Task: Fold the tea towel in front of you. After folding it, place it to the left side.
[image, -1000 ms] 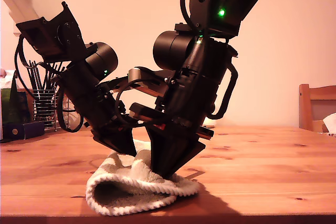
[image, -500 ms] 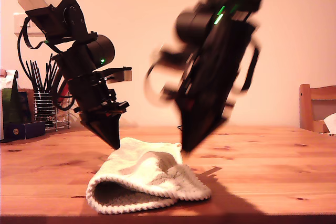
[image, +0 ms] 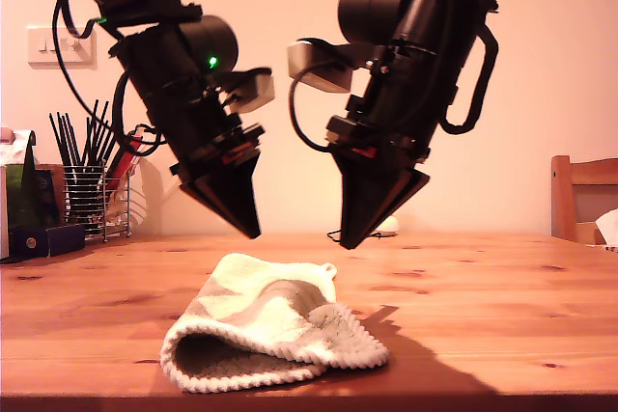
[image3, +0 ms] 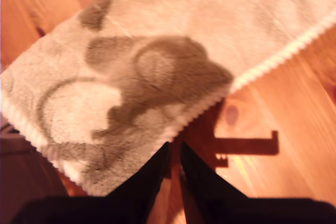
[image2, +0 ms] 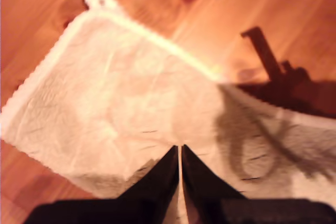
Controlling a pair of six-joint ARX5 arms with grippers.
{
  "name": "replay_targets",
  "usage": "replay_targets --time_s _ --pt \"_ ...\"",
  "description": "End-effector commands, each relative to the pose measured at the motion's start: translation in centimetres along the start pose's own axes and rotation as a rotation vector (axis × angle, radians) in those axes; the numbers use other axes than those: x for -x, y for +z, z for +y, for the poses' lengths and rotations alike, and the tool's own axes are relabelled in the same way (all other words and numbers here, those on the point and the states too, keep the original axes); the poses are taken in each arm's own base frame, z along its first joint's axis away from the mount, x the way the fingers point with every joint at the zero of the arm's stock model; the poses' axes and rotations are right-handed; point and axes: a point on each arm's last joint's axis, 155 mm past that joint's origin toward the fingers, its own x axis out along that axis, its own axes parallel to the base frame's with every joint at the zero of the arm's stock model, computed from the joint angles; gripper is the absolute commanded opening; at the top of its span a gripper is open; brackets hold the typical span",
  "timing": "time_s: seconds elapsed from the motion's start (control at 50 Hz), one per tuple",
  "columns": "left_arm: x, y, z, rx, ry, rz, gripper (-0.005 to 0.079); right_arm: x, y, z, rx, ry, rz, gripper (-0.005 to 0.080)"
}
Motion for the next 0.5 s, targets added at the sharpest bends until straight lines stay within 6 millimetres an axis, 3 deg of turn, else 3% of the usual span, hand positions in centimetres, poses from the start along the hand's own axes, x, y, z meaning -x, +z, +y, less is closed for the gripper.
replay_targets --time_s 0.0,0.08,0.28,0.48 --pt "1.9 0.7 -0.6 0.0 0.009 -0.063 -0.002 -0.3 -0.7 -0.6 -0.046 0.015 0.003 0.004" --pt "3.2 0.9 -1.3 0.016 0.011 -0.118 -0.002 0.4 -0.4 -0.9 -0.074 0.03 -0.027 0.004" --pt "5.2 -1.2 -2.2 0.023 0.04 -0.207 -0.002 3.5 0.7 -0.8 -0.093 0.042 -0.149 0.004" --pt "5.9 -3.4 -4.1 -0.01 0.044 -0.295 -0.002 5.7 -0.4 0.9 -0.056 0.044 -0.229 0.004"
